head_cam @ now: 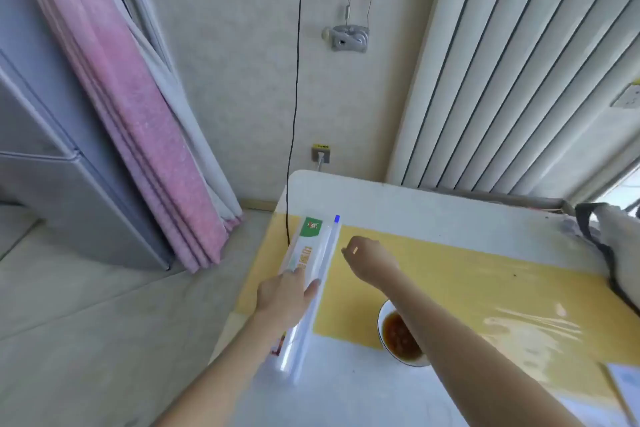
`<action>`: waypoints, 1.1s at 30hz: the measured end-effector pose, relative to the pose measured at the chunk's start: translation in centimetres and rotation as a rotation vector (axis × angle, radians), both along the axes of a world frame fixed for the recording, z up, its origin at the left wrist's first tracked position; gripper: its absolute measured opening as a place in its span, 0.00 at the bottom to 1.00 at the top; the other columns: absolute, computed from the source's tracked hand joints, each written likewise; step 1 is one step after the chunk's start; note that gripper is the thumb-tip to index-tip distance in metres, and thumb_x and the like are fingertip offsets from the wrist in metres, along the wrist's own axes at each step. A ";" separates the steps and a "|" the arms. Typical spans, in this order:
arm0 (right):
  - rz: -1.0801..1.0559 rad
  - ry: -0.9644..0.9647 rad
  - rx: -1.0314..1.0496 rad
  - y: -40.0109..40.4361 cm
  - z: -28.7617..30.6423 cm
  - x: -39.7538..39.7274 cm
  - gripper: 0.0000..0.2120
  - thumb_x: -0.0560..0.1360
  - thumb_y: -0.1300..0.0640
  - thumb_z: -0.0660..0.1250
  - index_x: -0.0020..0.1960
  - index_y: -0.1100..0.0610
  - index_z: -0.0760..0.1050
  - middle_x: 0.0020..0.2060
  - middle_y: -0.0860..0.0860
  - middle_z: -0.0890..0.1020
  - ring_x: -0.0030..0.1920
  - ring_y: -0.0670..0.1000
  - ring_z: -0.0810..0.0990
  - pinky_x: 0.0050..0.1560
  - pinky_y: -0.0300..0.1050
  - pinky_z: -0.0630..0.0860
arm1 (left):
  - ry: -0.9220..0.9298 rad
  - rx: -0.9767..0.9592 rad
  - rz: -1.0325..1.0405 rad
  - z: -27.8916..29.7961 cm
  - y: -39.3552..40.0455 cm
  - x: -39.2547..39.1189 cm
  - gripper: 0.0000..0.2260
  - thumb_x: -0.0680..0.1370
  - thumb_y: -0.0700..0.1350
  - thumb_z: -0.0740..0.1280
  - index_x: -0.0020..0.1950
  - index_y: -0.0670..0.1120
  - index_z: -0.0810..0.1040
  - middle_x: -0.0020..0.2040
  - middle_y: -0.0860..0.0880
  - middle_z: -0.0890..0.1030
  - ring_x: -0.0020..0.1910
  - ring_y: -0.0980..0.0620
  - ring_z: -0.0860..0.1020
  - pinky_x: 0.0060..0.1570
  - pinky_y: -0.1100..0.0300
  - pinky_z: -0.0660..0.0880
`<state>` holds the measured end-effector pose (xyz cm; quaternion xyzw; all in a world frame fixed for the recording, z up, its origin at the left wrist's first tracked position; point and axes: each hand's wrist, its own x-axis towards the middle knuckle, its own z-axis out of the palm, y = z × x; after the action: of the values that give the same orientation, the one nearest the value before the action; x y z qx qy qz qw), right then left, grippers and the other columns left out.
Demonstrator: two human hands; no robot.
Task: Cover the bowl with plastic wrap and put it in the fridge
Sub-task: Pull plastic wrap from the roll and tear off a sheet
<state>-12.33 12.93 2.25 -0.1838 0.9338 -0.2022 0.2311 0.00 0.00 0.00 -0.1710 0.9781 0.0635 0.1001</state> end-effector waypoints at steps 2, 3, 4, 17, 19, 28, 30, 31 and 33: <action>0.009 -0.050 0.065 -1.1 -1.2 0.8 0.18 0.80 0.45 0.52 0.54 0.57 0.74 0.47 0.52 0.80 0.43 0.55 0.78 0.40 0.43 0.70 | -0.042 -0.046 0.004 -1.1 0.8 1.2 0.24 0.81 0.61 0.47 0.61 0.46 0.71 0.55 0.48 0.78 0.53 0.47 0.79 0.44 0.57 0.73; 0.005 -0.074 0.098 -1.6 -1.8 1.4 0.19 0.79 0.43 0.51 0.53 0.57 0.73 0.46 0.52 0.79 0.43 0.54 0.77 0.41 0.44 0.71 | -0.034 -0.043 -0.002 -1.8 1.3 1.9 0.23 0.81 0.60 0.47 0.61 0.46 0.71 0.57 0.48 0.77 0.54 0.47 0.78 0.44 0.57 0.72; -0.005 -0.101 0.126 -2.2 -2.2 2.0 0.21 0.79 0.41 0.51 0.53 0.56 0.72 0.44 0.51 0.77 0.42 0.54 0.76 0.42 0.44 0.71 | -0.027 -0.047 -0.005 -2.3 1.7 2.5 0.22 0.81 0.59 0.48 0.61 0.46 0.71 0.57 0.48 0.76 0.55 0.48 0.77 0.44 0.57 0.71; -0.010 -0.056 0.277 -5.5 -4.5 3.4 0.18 0.83 0.47 0.49 0.43 0.56 0.69 0.32 0.48 0.71 0.38 0.53 0.75 0.30 0.39 0.64 | 0.227 -0.108 -0.126 -4.5 1.2 3.4 0.14 0.64 0.49 0.78 0.28 0.48 0.74 0.23 0.52 0.71 0.20 0.53 0.72 0.18 0.68 0.57; -0.028 -0.046 0.265 -5.4 -4.6 3.4 0.19 0.82 0.46 0.51 0.39 0.56 0.66 0.32 0.48 0.70 0.36 0.52 0.75 0.29 0.39 0.63 | 0.250 -0.085 -0.135 -4.4 1.2 3.4 0.14 0.65 0.48 0.77 0.29 0.47 0.74 0.23 0.53 0.71 0.20 0.53 0.71 0.19 0.68 0.56; -0.097 -0.099 0.091 -5.0 -4.9 3.5 0.20 0.80 0.49 0.57 0.32 0.56 0.62 0.28 0.50 0.69 0.26 0.49 0.67 0.26 0.39 0.61 | 0.319 -0.014 -0.042 -3.6 1.0 4.1 0.12 0.69 0.44 0.75 0.32 0.47 0.73 0.24 0.53 0.73 0.17 0.54 0.70 0.18 0.67 0.53; -0.091 -0.138 0.065 -5.0 -4.9 3.5 0.18 0.80 0.51 0.56 0.34 0.58 0.67 0.30 0.52 0.73 0.27 0.51 0.70 0.26 0.39 0.63 | 0.309 0.009 0.002 -3.9 0.7 4.5 0.12 0.68 0.43 0.76 0.31 0.46 0.73 0.24 0.52 0.72 0.16 0.53 0.70 0.19 0.68 0.53; -0.087 -0.152 0.051 -5.0 -4.8 3.6 0.16 0.79 0.52 0.56 0.36 0.59 0.69 0.32 0.53 0.75 0.28 0.53 0.71 0.27 0.38 0.64 | 0.307 0.029 0.029 -3.9 0.6 4.6 0.12 0.69 0.42 0.75 0.32 0.45 0.73 0.24 0.51 0.73 0.16 0.52 0.70 0.20 0.68 0.53; -0.093 -0.168 0.001 -4.9 -4.8 3.9 0.15 0.78 0.53 0.55 0.37 0.59 0.70 0.33 0.55 0.76 0.30 0.55 0.72 0.30 0.40 0.66 | 0.319 0.072 0.074 -3.8 0.5 4.9 0.10 0.75 0.43 0.69 0.36 0.43 0.73 0.29 0.49 0.76 0.22 0.48 0.74 0.22 0.65 0.58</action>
<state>-8.44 7.99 -2.59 -0.1228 0.9187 -0.2270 0.2989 4.94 0.53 -3.80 -0.1912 0.9717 0.1284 -0.0526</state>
